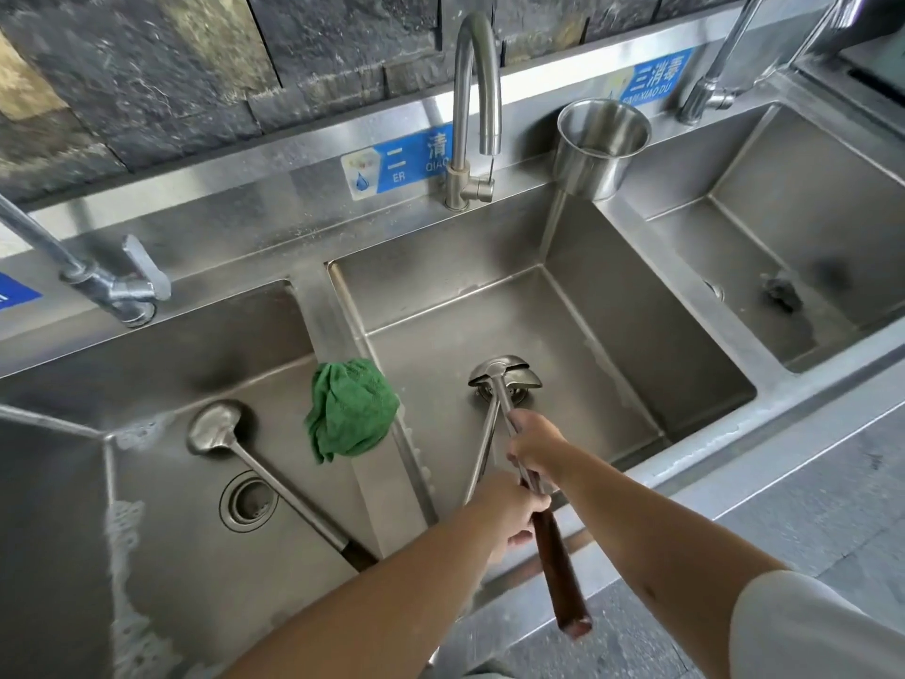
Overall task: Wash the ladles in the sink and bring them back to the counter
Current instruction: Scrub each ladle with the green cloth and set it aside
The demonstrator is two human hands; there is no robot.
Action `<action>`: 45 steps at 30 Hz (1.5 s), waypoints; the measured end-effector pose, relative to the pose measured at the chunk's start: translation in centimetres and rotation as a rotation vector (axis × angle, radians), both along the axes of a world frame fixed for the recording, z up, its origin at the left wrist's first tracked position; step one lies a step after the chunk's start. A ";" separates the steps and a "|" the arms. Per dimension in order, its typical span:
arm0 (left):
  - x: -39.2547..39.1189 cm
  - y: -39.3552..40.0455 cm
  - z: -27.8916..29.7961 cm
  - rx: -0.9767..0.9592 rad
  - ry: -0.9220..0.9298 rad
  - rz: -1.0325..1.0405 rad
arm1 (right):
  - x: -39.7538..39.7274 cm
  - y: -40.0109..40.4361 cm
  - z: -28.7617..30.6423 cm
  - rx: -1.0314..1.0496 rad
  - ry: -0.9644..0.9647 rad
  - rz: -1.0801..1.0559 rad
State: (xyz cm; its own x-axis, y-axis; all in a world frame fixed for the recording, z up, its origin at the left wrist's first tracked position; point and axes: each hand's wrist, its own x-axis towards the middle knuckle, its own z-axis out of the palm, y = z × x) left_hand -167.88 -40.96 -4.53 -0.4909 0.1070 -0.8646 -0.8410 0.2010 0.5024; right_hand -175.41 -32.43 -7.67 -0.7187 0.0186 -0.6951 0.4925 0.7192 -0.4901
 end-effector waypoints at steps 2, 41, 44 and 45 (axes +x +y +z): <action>-0.3 -0.6 -0.1 -0.101 0.110 -0.141 | 0.2 -0.1 0.2 0.039 -0.019 0.091; 6.9 -27.0 6.4 -0.586 0.403 -0.102 | 3.2 -18.9 6.4 0.151 0.350 0.477; 8.2 -30.3 5.3 -0.618 0.359 -0.072 | 3.3 -21.1 6.7 0.267 0.434 0.583; 8.6 -31.2 4.9 -0.610 0.360 -0.055 | 3.1 -21.7 6.6 0.312 0.455 0.628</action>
State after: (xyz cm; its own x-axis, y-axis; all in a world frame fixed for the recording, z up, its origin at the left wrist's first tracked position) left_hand -159.26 -72.19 0.40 -0.7650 -0.3115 -0.5637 -0.6246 0.5725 0.5312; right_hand -172.34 -54.17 -1.12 -0.8688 -0.3358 -0.3638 -0.2434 0.9296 -0.2768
